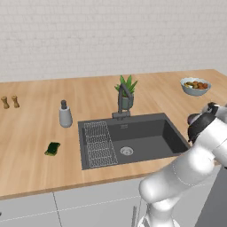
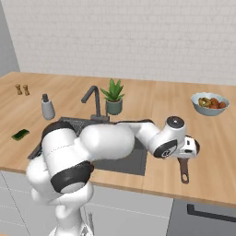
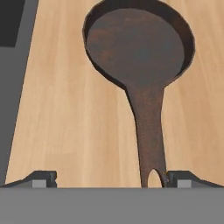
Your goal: Pick the pan and sponge and place them into the sink. Then turn on the water.
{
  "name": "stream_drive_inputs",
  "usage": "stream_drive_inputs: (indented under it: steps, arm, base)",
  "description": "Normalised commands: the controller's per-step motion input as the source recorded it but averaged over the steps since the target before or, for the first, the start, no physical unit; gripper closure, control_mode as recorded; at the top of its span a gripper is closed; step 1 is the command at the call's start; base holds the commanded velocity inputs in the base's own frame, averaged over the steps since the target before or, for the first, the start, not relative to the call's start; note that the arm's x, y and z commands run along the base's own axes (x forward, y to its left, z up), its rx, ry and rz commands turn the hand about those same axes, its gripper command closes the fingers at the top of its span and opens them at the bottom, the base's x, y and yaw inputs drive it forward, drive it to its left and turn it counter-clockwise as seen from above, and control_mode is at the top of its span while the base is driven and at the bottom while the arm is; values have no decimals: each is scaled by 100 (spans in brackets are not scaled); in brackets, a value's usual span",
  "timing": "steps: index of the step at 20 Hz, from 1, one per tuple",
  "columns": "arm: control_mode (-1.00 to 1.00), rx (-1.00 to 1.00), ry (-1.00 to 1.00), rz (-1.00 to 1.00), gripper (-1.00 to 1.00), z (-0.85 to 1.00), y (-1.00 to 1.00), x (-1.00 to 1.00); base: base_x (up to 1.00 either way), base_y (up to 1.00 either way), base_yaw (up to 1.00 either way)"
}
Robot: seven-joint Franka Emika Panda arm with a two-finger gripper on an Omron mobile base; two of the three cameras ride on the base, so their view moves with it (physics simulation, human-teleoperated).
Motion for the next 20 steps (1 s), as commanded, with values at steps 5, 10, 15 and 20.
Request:
stream_drive_inputs:
  steps: [5,10,15,20]
  arm:
    - [-100,1,0,0,-100,-27,-46,20]
    - [-100,0,0,0,-100,-26,-35,12]
    - [-100,0,0,1,-100,-24,-21,2]
    - [-100,1,0,3,-100,-14,-17,0]
  base:
    - [0,0,0]
    - [0,0,0]
    - [0,0,0]
    - [0,0,0]
